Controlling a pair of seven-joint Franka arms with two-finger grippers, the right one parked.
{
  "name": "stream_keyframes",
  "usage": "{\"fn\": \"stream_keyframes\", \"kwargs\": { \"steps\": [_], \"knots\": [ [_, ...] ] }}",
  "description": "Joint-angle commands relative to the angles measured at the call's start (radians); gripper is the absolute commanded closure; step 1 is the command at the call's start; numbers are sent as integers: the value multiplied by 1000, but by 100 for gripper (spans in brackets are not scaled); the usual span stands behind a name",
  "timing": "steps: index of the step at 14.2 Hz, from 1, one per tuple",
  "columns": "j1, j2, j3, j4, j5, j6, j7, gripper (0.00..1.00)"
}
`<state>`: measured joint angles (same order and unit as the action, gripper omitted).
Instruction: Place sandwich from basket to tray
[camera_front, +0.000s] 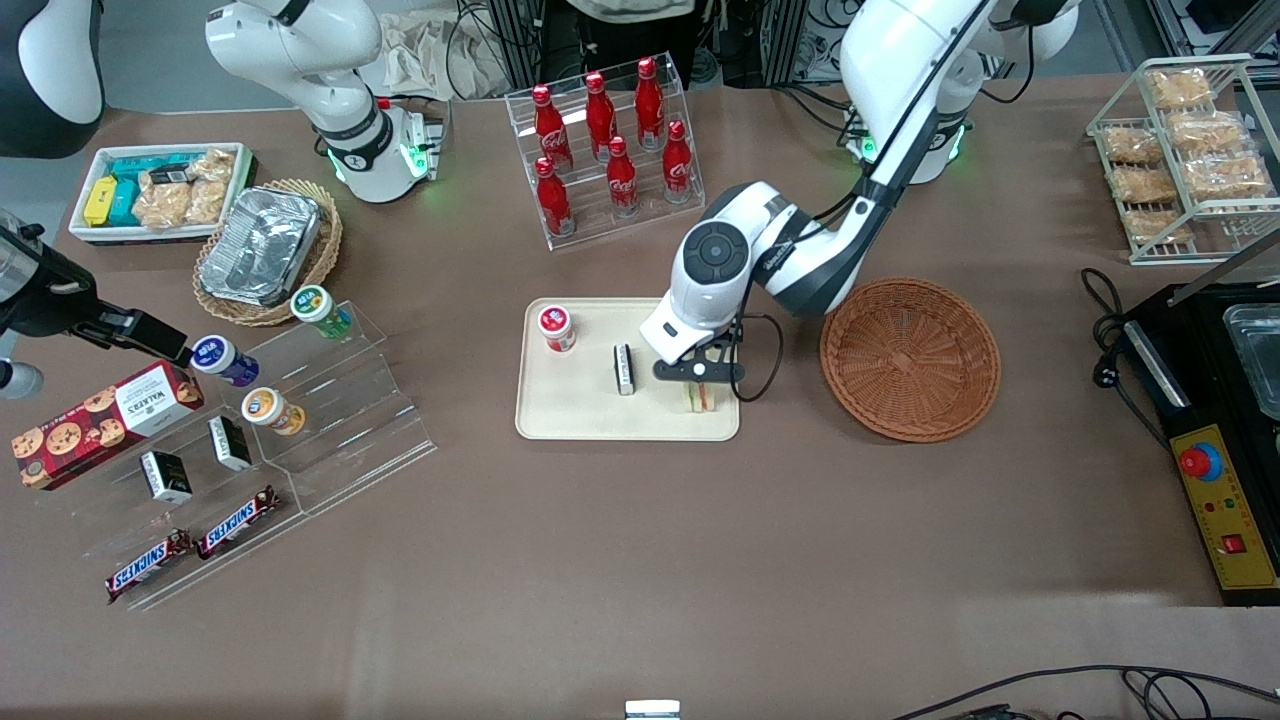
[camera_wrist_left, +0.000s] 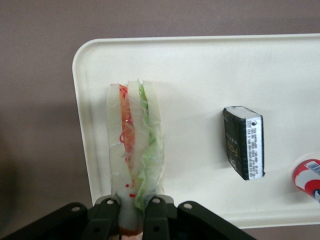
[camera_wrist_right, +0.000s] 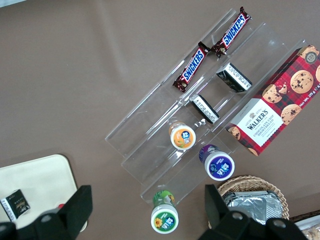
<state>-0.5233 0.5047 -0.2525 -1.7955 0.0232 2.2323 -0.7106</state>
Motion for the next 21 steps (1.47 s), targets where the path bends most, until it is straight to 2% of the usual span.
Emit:
{"fn": "stream_keyframes", "kwargs": {
  "steps": [1, 2, 3, 4, 5, 7, 11, 18, 21],
  "knots": [
    [-17, 8, 13, 4, 18, 9, -23, 79],
    [-17, 9, 15, 2, 18, 9, -21, 77],
    [-17, 11, 18, 1, 18, 9, -21, 63],
    [-14, 11, 18, -1, 20, 9, -17, 21],
    [-9, 5, 19, -8, 35, 7, -13, 2],
    [2, -29, 19, -10, 49, -9, -27, 1],
    [67, -165, 24, 2, 52, -181, -21, 1],
    [304, -402, 21, 2, 35, -525, 348, 1],
    [386, -483, 25, 2, 44, -632, 393, 1]
  ]
}}
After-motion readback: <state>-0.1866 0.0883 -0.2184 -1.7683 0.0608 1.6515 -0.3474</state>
